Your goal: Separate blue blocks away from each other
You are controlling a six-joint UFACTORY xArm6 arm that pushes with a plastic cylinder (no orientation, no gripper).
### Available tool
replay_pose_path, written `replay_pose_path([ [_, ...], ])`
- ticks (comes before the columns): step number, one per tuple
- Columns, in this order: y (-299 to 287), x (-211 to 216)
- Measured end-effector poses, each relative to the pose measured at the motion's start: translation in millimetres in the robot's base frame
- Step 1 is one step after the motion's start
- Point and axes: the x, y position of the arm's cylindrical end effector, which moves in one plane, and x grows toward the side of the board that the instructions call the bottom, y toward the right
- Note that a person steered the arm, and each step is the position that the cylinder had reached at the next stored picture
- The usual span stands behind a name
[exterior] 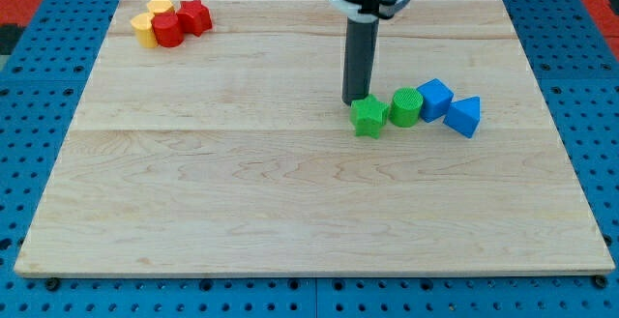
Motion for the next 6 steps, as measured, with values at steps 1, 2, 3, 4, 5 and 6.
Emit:
replay_pose_path([
  [1, -13.5, 4.1],
  [2, -13.3, 32.3],
  [3, -18.2, 66.6],
  [4, -39.6, 127.6],
  [5, 21.7, 127.3],
  [6, 73.4, 64.7],
])
